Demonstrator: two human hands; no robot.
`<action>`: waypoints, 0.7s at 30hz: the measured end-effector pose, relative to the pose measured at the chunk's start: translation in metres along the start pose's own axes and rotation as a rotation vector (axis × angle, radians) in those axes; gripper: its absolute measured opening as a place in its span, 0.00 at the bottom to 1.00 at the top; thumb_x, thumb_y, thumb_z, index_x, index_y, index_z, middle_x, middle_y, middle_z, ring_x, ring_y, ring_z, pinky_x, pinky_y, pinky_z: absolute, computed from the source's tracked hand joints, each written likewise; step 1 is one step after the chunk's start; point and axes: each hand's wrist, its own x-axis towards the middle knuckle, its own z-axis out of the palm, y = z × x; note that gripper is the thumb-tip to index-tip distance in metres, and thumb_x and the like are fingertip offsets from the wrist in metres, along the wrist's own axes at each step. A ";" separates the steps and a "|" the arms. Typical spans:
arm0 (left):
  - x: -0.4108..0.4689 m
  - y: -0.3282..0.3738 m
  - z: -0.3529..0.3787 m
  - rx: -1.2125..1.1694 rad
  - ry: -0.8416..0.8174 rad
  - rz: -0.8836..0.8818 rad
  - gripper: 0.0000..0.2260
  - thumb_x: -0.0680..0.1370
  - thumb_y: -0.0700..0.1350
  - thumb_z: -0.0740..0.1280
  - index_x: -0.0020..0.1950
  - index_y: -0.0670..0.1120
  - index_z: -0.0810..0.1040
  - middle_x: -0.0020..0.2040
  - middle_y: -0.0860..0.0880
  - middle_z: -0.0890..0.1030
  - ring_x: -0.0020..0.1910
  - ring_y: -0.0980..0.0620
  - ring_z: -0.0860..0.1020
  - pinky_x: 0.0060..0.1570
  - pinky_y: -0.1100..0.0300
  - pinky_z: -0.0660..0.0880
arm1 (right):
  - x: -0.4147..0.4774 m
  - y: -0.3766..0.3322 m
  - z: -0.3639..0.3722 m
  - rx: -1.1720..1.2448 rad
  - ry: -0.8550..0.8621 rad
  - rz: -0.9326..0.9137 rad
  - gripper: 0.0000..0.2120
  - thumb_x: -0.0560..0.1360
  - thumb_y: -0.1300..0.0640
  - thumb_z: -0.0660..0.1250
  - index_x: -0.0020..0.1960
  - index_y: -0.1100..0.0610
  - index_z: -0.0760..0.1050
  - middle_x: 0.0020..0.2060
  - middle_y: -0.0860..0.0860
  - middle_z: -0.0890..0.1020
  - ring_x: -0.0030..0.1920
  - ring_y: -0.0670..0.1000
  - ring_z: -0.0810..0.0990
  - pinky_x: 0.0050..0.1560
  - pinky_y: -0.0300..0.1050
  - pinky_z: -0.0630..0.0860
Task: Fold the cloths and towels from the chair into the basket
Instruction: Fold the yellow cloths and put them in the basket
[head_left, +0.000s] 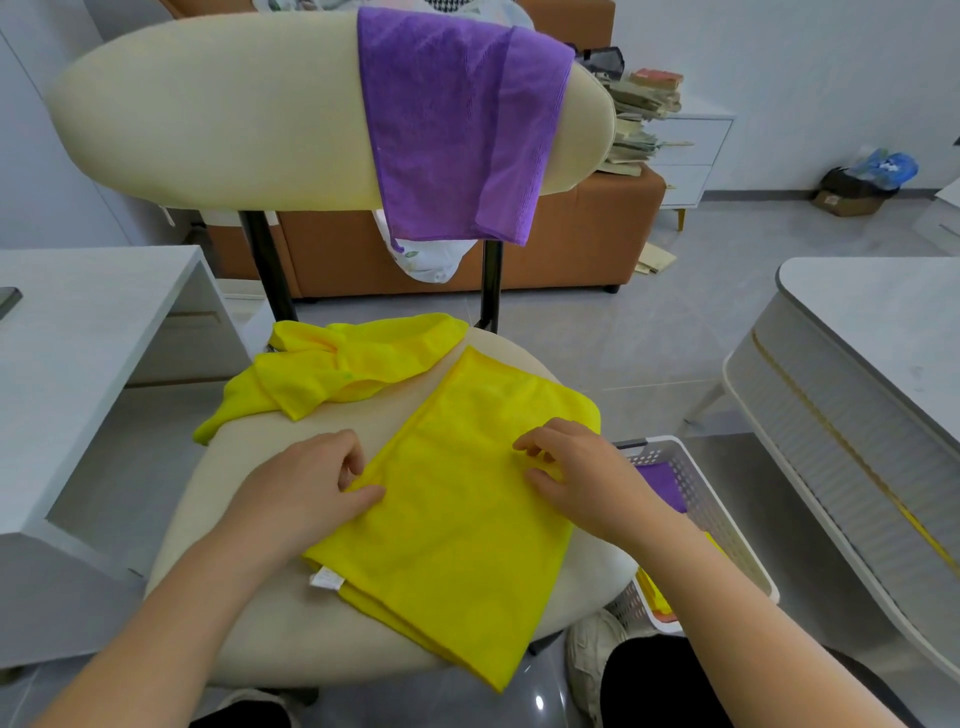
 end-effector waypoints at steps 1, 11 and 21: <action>-0.001 -0.001 0.001 0.020 -0.016 -0.037 0.13 0.71 0.57 0.70 0.39 0.51 0.71 0.36 0.53 0.75 0.37 0.56 0.73 0.38 0.55 0.71 | -0.001 -0.001 0.001 -0.009 -0.009 -0.003 0.14 0.78 0.53 0.62 0.63 0.51 0.74 0.55 0.50 0.77 0.55 0.50 0.73 0.56 0.46 0.72; 0.000 -0.003 -0.001 -0.182 -0.093 -0.161 0.11 0.72 0.46 0.72 0.34 0.47 0.74 0.35 0.50 0.76 0.35 0.55 0.71 0.32 0.62 0.65 | 0.006 -0.011 0.007 -0.047 -0.007 0.003 0.16 0.79 0.49 0.61 0.66 0.49 0.72 0.67 0.47 0.71 0.68 0.51 0.67 0.66 0.48 0.63; 0.005 -0.015 -0.004 -0.331 -0.096 -0.242 0.08 0.71 0.40 0.74 0.38 0.48 0.75 0.34 0.50 0.77 0.35 0.53 0.73 0.33 0.61 0.66 | 0.021 -0.027 0.016 -0.059 -0.096 0.025 0.18 0.79 0.49 0.59 0.69 0.48 0.67 0.72 0.46 0.64 0.72 0.50 0.61 0.71 0.49 0.55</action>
